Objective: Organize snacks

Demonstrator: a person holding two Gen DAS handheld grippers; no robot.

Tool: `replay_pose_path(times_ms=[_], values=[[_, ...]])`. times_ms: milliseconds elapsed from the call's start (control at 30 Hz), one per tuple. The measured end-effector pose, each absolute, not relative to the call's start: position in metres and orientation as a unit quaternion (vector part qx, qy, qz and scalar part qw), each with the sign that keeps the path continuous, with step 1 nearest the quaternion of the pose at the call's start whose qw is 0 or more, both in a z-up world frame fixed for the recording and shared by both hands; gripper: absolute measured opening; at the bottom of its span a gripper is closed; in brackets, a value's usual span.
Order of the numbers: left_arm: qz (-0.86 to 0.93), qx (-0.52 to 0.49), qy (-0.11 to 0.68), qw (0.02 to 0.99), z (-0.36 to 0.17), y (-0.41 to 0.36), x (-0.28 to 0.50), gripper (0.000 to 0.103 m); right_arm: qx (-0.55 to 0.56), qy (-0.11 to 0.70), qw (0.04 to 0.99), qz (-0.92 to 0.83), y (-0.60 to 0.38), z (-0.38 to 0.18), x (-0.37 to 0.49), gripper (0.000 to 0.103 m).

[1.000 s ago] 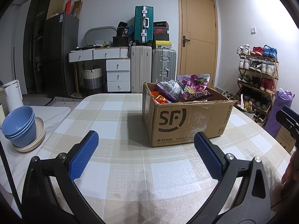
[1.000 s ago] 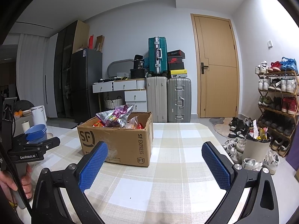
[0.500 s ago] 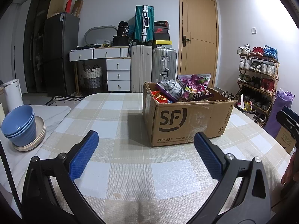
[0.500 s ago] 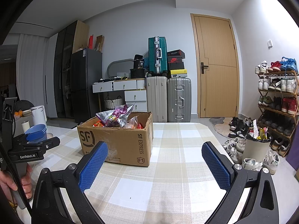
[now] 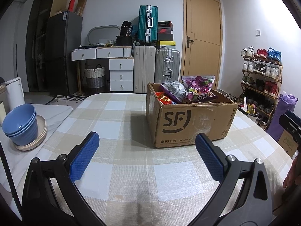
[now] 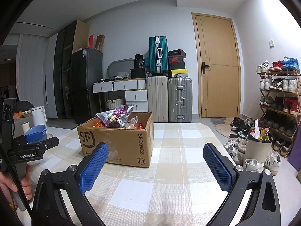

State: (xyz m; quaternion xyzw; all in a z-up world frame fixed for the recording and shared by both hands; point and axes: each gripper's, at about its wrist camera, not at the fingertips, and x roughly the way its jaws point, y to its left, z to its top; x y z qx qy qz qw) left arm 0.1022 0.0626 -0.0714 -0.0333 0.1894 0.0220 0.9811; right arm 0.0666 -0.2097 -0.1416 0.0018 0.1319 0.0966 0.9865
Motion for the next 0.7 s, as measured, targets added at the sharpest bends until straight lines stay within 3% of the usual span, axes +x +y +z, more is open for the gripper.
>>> replay_pose_path(times_ms=[700], values=[[0.07, -0.049, 0.198, 0.976, -0.0724, 0.0651, 0.1002, 0.102, 0.0, 0.137, 0.986, 0.095, -0.2056, -0.1459, 0.0675, 0.102]])
